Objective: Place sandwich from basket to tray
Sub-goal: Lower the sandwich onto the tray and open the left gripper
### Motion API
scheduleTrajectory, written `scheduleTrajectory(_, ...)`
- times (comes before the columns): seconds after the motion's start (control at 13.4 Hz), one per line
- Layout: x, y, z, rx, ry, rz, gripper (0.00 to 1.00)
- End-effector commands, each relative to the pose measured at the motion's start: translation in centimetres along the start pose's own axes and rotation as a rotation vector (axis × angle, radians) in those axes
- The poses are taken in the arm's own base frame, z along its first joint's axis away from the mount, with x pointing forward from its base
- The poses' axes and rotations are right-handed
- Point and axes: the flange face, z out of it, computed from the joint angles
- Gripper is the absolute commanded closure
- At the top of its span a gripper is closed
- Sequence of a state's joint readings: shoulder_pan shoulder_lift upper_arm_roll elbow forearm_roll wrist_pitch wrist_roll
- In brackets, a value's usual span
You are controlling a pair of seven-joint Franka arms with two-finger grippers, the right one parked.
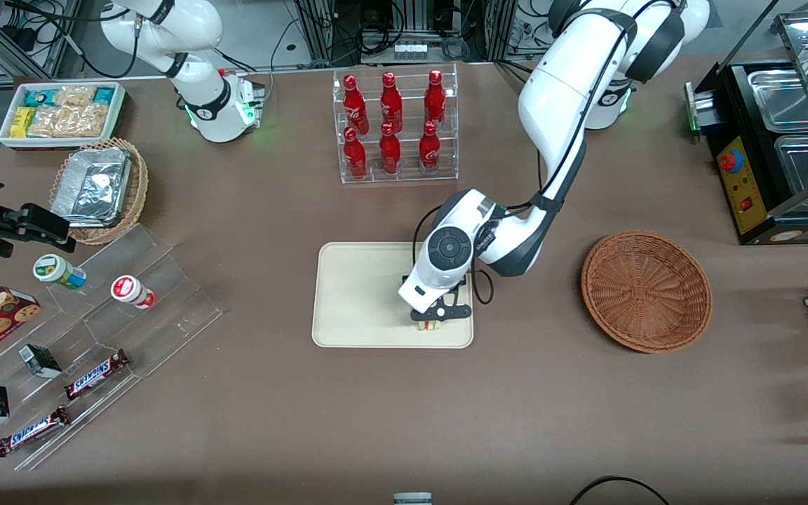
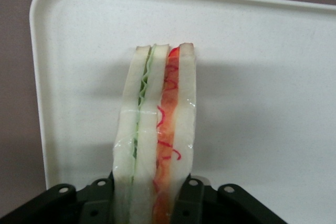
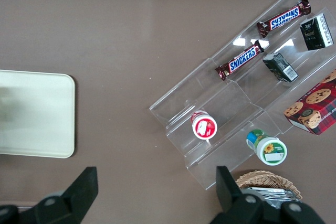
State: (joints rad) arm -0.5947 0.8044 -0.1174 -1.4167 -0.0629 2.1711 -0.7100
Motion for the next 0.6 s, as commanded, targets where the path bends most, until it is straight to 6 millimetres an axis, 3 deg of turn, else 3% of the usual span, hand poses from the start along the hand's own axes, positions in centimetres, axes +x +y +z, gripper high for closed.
scheduleTrajectory(0.0,0.7,0.7,-2.1,-0.017,0.033,-0.035,0.03)
scheduleTrajectory(0.22,1.0,-0.7,-8.2,0.022,0.05,-0.083,0.0)
scheduleTrajectory(0.52,4.4,-8.9,-17.4,0.063,0.094,-0.148,0.0)
